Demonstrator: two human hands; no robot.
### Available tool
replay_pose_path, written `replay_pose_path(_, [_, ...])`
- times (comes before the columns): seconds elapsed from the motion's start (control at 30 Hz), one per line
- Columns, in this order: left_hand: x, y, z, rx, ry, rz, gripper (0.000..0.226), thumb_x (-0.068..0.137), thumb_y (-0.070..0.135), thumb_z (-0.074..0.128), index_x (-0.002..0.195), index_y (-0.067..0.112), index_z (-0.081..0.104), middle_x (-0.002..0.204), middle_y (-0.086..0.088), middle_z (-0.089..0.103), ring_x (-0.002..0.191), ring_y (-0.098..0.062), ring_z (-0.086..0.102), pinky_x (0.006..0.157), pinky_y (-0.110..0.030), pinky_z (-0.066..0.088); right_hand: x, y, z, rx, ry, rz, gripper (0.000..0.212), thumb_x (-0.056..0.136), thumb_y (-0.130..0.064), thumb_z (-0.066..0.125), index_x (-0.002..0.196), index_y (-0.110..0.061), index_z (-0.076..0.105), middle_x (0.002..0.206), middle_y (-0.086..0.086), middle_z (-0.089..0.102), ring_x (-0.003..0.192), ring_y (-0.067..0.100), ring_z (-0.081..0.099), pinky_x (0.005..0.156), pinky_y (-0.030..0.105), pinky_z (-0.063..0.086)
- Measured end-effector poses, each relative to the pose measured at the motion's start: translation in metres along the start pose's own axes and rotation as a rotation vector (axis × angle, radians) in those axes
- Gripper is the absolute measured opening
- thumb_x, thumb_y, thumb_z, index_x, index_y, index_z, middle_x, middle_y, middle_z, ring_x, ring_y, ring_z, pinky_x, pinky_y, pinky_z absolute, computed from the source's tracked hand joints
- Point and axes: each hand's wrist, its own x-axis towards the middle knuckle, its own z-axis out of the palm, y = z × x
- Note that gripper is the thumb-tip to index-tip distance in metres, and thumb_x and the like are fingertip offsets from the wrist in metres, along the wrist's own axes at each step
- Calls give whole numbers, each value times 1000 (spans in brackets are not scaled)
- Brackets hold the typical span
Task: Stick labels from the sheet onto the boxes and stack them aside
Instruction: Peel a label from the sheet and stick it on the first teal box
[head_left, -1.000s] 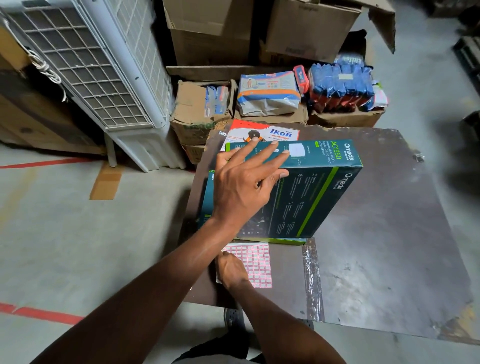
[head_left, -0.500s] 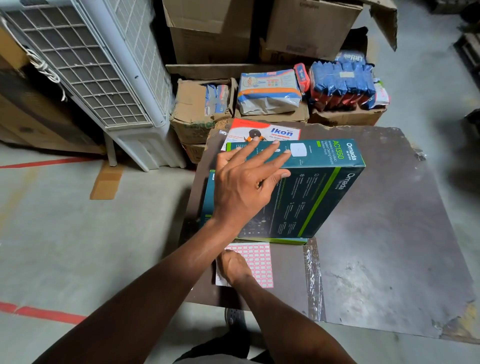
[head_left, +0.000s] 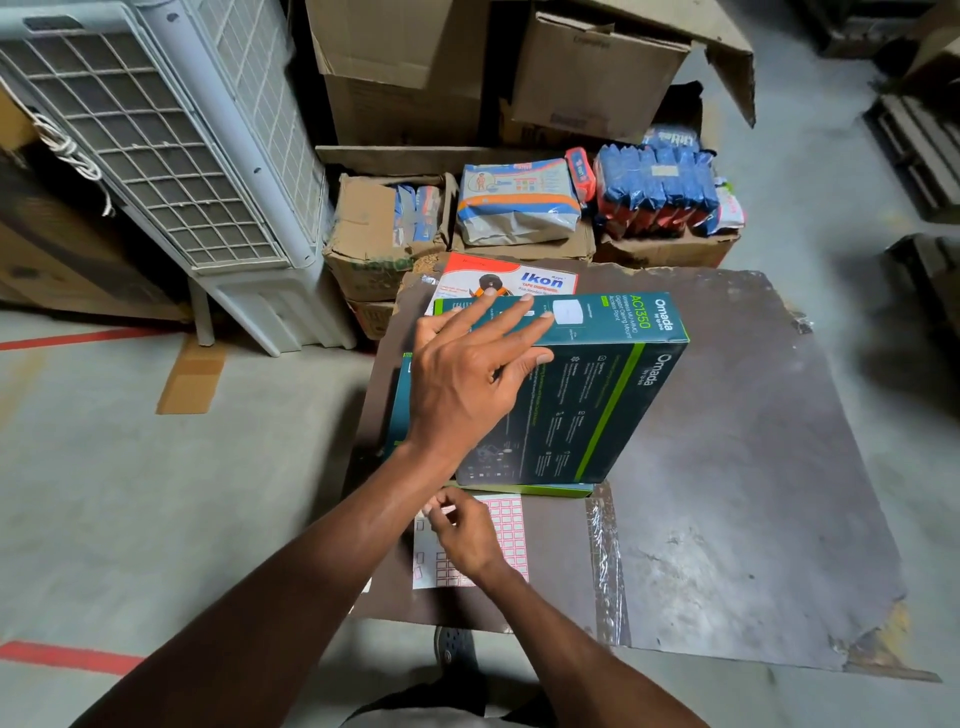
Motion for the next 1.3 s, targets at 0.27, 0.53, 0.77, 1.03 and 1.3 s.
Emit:
replay_pose_path(0.27, [1, 3, -3, -52, -7, -58, 30, 93, 48, 68, 122, 41, 72, 132, 14, 66, 135, -13, 54, 103, -34, 34, -83, -93, -101, 329, 107, -121, 15, 102, -15, 60, 93, -9, 70, 81, 2, 70, 74, 10, 63, 67, 22, 52])
replay_pose_path(0.53, [-16, 15, -8, -34, -10, -76, 34, 92, 46, 68, 125, 38, 71, 135, 13, 64, 137, -15, 51, 104, -36, 35, -105, -159, -189, -6, 433, -576, 9, 100, -16, 65, 102, -16, 73, 93, -7, 72, 85, 15, 67, 71, 31, 58])
replay_pose_path(0.77, [-25, 22, -10, -36, 3, -83, 36, 94, 51, 61, 127, 39, 69, 136, 15, 63, 138, -13, 50, 105, -32, 31, -72, -178, -211, -537, 608, -894, 13, 98, -18, 65, 103, -8, 71, 96, 6, 70, 87, 18, 61, 75, 39, 54])
replay_pose_path(1.03, [-30, 22, -10, -31, 14, -79, 36, 93, 48, 67, 127, 38, 69, 138, 14, 62, 139, -12, 49, 107, -35, 34, -61, -175, -210, -704, 583, -936, 16, 96, -19, 68, 105, -6, 70, 99, 11, 69, 87, 25, 60, 69, 43, 54])
replay_pose_path(1.3, [-30, 20, -9, -25, 8, -73, 36, 93, 43, 71, 129, 38, 68, 139, 14, 61, 140, -14, 49, 107, -36, 35, -62, -168, -207, -773, 583, -987, 14, 95, -19, 70, 102, -7, 73, 101, 9, 67, 91, 26, 56, 73, 38, 49])
